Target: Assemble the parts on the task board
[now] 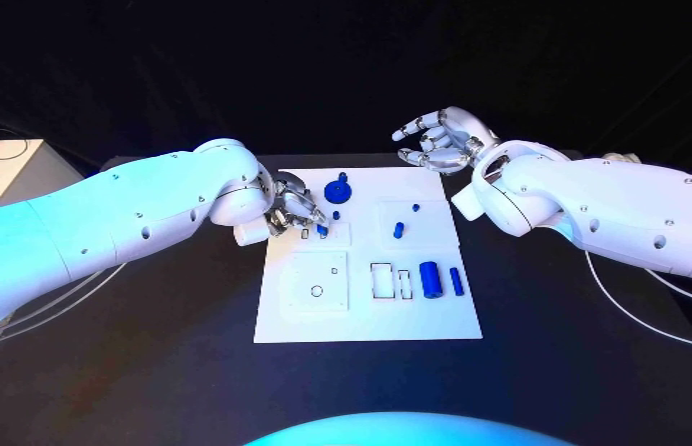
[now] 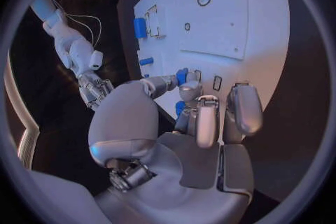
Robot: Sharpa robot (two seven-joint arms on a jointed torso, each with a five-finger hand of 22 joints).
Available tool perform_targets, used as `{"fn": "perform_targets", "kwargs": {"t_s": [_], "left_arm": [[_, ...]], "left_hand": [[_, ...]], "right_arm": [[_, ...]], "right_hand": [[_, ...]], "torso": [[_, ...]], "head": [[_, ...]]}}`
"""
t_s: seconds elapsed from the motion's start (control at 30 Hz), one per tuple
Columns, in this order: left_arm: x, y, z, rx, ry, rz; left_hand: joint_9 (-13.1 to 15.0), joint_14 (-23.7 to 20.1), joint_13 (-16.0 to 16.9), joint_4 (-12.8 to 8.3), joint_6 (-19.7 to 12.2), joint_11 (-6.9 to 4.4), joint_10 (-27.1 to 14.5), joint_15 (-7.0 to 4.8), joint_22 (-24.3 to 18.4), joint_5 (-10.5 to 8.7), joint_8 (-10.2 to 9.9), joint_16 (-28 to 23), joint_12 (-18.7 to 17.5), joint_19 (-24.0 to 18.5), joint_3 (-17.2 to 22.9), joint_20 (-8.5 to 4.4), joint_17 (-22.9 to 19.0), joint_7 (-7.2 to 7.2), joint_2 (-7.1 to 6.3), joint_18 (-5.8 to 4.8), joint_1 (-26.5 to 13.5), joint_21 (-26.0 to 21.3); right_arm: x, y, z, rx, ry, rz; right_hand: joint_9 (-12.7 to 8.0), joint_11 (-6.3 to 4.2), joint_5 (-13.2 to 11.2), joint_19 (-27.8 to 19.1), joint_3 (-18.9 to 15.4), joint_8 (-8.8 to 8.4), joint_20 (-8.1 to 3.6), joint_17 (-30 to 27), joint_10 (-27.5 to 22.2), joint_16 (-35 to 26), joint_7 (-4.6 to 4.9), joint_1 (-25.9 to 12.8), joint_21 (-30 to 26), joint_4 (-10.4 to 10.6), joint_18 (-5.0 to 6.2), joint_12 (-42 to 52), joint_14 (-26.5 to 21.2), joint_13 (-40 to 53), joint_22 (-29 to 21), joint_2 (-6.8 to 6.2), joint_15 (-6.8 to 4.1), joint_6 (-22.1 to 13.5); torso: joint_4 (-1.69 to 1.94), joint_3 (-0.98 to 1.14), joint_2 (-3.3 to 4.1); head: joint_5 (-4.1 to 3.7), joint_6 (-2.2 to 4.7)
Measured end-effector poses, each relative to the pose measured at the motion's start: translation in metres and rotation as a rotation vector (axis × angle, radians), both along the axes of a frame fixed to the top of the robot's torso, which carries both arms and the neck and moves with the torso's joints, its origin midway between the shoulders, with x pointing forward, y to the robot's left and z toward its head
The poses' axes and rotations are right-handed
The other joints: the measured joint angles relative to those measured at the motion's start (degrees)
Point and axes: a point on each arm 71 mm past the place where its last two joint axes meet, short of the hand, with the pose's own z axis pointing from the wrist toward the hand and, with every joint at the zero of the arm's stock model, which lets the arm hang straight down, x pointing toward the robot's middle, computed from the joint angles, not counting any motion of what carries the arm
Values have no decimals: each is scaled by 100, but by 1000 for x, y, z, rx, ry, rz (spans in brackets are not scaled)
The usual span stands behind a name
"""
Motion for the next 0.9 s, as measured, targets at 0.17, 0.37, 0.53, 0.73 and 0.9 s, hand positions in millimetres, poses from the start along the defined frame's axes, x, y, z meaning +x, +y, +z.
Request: {"fn": "perform_targets", "kwargs": {"t_s": [0.17,0.37,0.53,0.73,0.9], "left_arm": [[-1,1,2,-11,-19,14],[-3,2,4,-19,-55,32],[-4,0,4,-19,-91,41],[-6,-3,3,-10,-137,44],[-5,-4,1,10,-169,42]], "left_hand": [[0,0,-2,-3,1,-21,21,0,52,342,5,11,-17,31,-3,-31,0,0,-38,0,-38,35],[0,0,11,-26,8,-40,40,0,89,485,63,11,-17,31,-26,-30,0,-7,-53,0,-53,48],[0,-15,22,-67,66,-38,82,-25,108,671,71,11,-17,52,-67,-51,0,4,-118,0,-48,70],[0,0,45,-121,168,-65,149,-40,204,1124,18,22,-17,83,-121,-83,0,3,-244,0,-14,114],[0,-21,88,-144,215,-79,206,-60,277,1374,3,32,-17,124,-144,-80,0,-6,-287,-1,-15,154]], "right_arm": [[0,-2,0,-1,0,-4],[0,-3,-1,-2,1,-7],[0,-4,-1,-2,2,-8],[0,-5,-2,-3,3,-10],[1,-6,-2,-4,4,-14]], "right_hand": [[0,0,0,0,0,0,0,0,0,0,0,-23,0,0,0,0,0,0,0,-23,0,0],[0,0,0,0,0,0,0,-1,0,0,0,-23,0,0,0,0,0,0,4,-23,0,0],[0,0,0,0,0,0,0,-1,0,0,0,-40,0,0,0,0,0,0,4,-6,0,0],[0,0,0,0,0,0,0,-1,0,0,0,-53,0,0,0,0,0,0,4,7,0,0],[0,0,0,0,0,0,0,-2,0,0,0,-53,0,0,0,0,0,0,3,7,0,0]], "torso": [[2,-3,0],[7,-3,2],[9,2,2],[2,7,-1],[1,8,-2]], "head": [[13,-3],[29,-16],[46,-18],[71,-24],[85,-12]]}}
